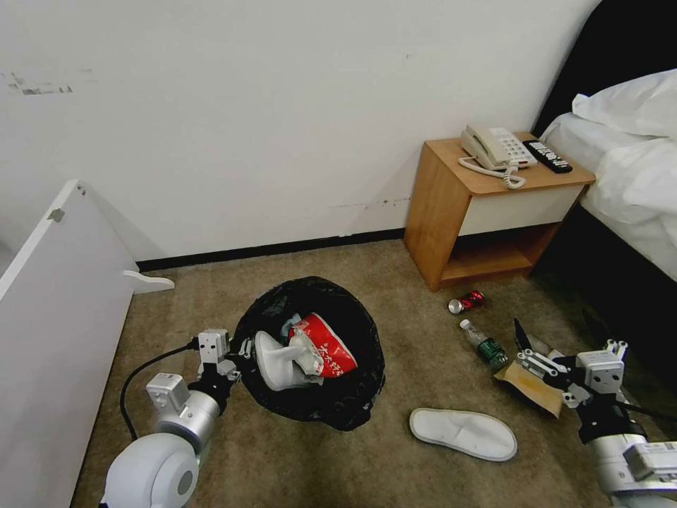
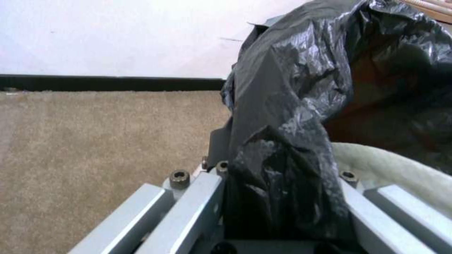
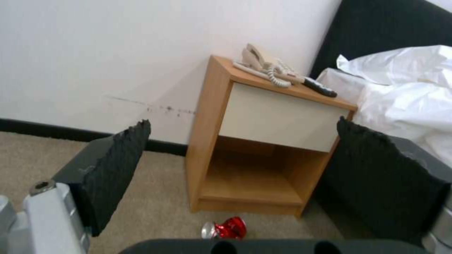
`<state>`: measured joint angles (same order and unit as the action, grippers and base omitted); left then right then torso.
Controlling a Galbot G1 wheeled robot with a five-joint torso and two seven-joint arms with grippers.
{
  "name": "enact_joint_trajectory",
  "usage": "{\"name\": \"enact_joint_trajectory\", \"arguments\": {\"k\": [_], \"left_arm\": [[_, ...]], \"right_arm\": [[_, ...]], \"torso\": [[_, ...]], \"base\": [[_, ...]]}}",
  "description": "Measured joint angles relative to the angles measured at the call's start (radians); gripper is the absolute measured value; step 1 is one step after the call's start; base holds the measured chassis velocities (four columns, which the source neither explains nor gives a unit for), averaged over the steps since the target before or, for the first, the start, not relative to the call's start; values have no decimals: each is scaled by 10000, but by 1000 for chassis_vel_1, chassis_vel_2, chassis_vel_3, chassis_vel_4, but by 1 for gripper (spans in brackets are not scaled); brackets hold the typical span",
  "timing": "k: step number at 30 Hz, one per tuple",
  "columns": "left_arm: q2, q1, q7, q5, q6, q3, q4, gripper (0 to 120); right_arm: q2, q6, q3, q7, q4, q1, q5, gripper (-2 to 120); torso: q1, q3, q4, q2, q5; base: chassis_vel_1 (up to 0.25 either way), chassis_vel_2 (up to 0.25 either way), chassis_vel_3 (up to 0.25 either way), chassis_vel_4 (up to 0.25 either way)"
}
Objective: Pick up the trash bin, then pick up the garbage from the floor and place it into the trash bin.
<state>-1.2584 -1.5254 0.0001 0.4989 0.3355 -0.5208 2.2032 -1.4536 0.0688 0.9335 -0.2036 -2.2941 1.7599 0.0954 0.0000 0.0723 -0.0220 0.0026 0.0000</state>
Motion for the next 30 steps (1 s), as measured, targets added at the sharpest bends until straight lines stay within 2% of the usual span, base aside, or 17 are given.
{"name": "enact_joint_trajectory", "arguments": {"k": [30], "left_arm": [[-50, 34, 5, 2, -23, -17, -48, 4]], "right_arm": [[-70, -13, -62, 76, 54, -30, 104, 100]], "torso": [[0, 1, 0, 1, 0]], "base": [[0, 0, 0, 0]]}}
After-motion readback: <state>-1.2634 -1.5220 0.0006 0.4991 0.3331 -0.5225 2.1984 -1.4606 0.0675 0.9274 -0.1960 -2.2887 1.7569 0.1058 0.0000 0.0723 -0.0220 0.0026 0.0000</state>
